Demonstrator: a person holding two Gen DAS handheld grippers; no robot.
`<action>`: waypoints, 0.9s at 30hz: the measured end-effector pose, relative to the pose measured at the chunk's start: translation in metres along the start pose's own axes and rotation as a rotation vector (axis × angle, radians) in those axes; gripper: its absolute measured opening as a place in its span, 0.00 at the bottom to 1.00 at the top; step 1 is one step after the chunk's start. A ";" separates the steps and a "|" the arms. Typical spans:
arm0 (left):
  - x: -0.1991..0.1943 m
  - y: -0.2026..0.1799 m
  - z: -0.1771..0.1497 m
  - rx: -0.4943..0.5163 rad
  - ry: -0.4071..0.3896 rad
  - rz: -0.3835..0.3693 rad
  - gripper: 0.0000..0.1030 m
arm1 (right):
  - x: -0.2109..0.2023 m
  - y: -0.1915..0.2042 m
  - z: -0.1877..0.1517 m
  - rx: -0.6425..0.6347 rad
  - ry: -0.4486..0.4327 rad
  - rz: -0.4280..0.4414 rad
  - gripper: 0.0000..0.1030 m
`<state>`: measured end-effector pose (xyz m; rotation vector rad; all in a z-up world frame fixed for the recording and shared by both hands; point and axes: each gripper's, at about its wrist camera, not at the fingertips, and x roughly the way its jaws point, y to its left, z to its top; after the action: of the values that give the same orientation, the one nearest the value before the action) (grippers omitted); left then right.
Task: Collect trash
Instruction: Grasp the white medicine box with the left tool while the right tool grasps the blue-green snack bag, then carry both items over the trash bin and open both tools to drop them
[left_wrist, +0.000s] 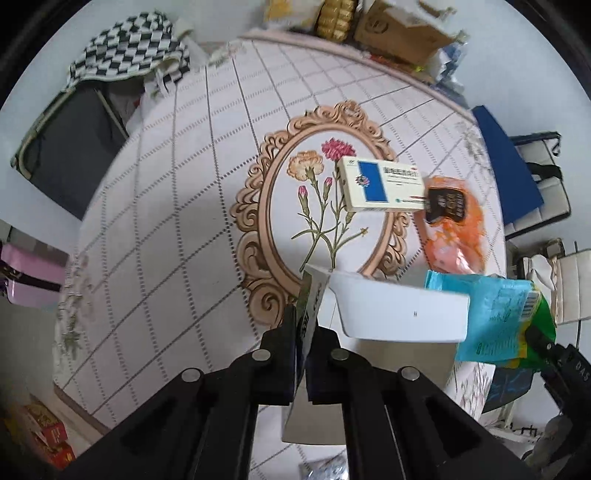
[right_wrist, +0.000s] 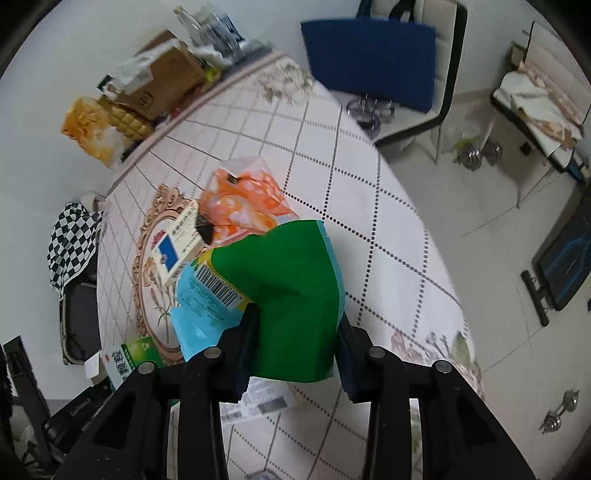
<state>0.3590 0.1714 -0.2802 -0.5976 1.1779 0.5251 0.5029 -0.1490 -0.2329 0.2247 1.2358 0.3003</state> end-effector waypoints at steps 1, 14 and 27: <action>-0.007 0.001 -0.005 0.010 -0.011 -0.006 0.01 | -0.010 0.003 -0.008 -0.006 -0.014 -0.011 0.38; -0.095 0.068 -0.114 0.112 -0.055 -0.098 0.01 | -0.137 0.020 -0.173 -0.011 -0.172 -0.080 0.36; -0.073 0.168 -0.270 0.130 0.132 -0.044 0.01 | -0.153 -0.013 -0.391 -0.016 -0.047 -0.176 0.34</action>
<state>0.0403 0.1070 -0.3079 -0.5522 1.3104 0.3727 0.0874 -0.2109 -0.2245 0.1077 1.1979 0.1515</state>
